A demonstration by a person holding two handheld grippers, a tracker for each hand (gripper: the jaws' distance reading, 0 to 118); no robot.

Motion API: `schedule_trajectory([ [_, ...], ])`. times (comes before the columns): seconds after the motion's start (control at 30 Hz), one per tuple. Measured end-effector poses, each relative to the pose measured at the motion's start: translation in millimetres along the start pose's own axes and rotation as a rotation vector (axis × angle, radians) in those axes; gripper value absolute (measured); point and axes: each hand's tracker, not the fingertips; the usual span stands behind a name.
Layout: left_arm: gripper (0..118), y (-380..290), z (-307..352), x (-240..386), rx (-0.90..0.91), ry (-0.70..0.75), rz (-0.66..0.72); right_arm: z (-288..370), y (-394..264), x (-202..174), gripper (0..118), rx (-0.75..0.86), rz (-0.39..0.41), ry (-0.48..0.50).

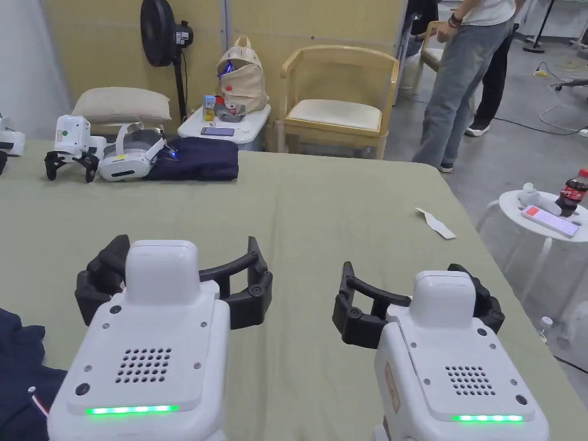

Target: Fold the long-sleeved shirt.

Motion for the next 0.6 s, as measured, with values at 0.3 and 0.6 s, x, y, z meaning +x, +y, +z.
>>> schedule_trajectory([
  [0.3, 118, 0.5, 1.5, 0.6, 0.002, -0.001, 0.003, 0.7, -4.4, 2.1, 118, -0.019, -0.013, -0.004],
  [0.6, 118, 0.7, 3.5, 2.7, 0.003, -0.006, -0.007, 1.4, -5.5, 0.1, 118, -0.017, -0.017, 0.005],
])
